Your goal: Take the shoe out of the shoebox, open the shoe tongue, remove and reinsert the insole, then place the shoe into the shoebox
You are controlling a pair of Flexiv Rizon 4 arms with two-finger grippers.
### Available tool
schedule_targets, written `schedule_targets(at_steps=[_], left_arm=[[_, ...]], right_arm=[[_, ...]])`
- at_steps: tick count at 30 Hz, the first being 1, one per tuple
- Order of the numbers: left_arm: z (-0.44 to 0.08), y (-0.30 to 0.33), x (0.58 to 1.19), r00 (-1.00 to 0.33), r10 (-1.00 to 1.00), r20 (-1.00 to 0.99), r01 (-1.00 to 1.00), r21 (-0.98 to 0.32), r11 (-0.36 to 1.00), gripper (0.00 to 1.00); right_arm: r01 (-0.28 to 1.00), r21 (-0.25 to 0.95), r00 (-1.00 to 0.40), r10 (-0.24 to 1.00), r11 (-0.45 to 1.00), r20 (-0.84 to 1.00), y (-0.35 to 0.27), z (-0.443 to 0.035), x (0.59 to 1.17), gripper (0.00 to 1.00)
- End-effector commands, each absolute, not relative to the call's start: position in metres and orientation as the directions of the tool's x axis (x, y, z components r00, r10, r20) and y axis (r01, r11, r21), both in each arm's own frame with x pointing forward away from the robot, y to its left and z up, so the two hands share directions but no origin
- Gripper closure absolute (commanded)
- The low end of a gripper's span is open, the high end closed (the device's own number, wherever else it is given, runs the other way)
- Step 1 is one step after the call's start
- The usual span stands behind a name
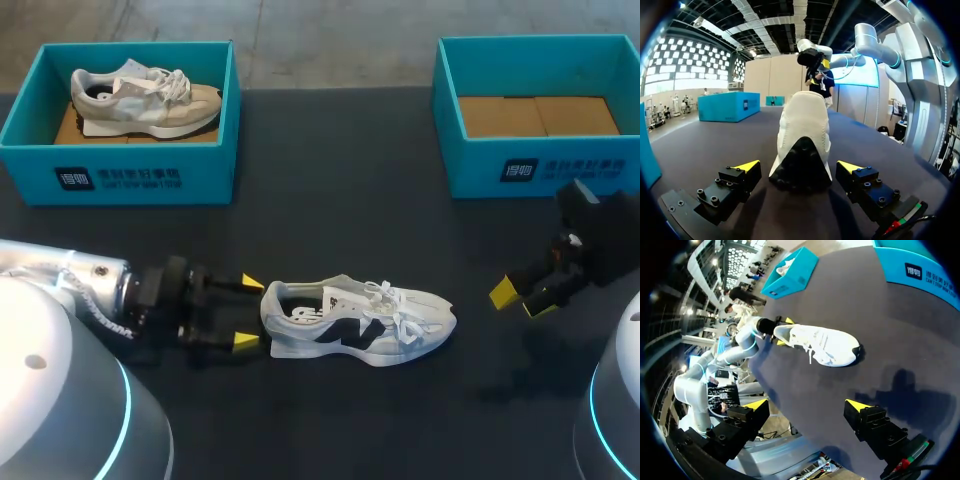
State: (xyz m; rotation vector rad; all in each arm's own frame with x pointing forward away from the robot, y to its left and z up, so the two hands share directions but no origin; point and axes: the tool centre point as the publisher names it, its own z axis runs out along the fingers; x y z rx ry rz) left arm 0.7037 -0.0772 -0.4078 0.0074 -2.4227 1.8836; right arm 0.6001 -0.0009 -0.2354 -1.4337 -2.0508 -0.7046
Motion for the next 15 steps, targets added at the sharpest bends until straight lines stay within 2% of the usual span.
schedule_targets(at_steps=[1, 15], left_arm=[[-0.41, -0.081, 0.703, -0.997, 0.042, 0.065, -0.052, -0.967, 0.25, 0.0], [-0.411, -0.092, 0.695, -0.996, 0.043, 0.074, -0.061, -0.968, 0.245, 0.0]], right_arm=[[0.948, 0.111, -0.291, 0.67, 0.298, 0.683, -0.001, -0.235, 0.599, 0.0], [0.948, 0.111, -0.291, 0.67, 0.298, 0.683, -0.001, -0.235, 0.599, 0.0]])
